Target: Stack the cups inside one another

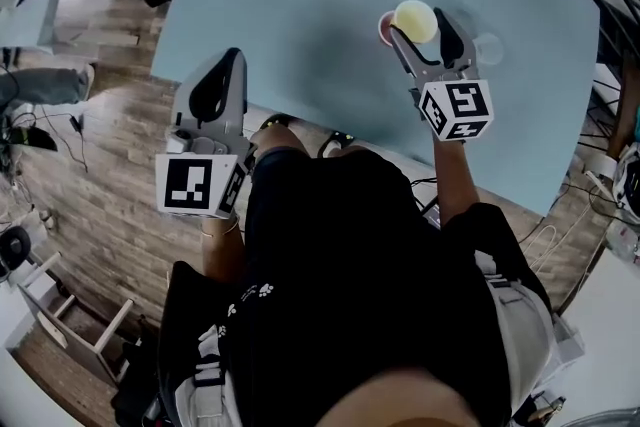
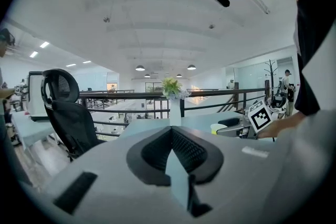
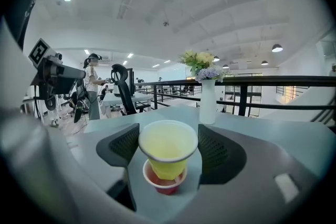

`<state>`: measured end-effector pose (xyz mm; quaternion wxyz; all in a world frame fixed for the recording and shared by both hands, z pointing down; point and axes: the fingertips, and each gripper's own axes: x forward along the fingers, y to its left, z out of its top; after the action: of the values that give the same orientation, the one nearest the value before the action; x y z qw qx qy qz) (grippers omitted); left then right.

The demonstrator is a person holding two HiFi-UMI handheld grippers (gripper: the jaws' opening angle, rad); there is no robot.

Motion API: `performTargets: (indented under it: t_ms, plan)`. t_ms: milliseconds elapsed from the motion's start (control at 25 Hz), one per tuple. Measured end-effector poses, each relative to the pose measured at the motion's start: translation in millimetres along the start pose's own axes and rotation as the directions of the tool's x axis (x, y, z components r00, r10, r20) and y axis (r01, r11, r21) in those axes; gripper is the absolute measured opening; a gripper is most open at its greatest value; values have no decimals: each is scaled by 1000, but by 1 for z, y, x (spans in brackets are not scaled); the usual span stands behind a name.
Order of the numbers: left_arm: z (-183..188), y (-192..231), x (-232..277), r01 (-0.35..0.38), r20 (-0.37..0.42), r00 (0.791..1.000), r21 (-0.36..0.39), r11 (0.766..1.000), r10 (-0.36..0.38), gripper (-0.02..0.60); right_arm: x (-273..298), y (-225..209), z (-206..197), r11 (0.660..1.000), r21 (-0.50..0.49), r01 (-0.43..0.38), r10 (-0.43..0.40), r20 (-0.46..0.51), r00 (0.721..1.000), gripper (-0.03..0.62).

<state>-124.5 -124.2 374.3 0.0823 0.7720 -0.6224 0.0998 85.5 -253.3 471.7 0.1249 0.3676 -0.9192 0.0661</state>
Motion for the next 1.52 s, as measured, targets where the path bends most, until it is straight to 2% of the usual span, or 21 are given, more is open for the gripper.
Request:
performTargets:
  t_ms: [240,1160,1320,1520]
  plan:
    - [-4,9,-4,-32,-17,999,-9,999,32,-15,12,6,-16,1000,-13,-24,23,-47,999,352]
    - [2,14,4,-41,-1,999,-1,999,41,-15,32,9,-64,998,-38,-42,34,-193,981,359]
    - [3,16,4,-31,-3,1000,1,1000,31,-15,31,10,-61,999,-33,-42,35,-187,982,359]
    - [10,15,3,-17,8,1000,12,1000,17,-15,26,11,-44,999,-15,-30,28,-134,991,359]
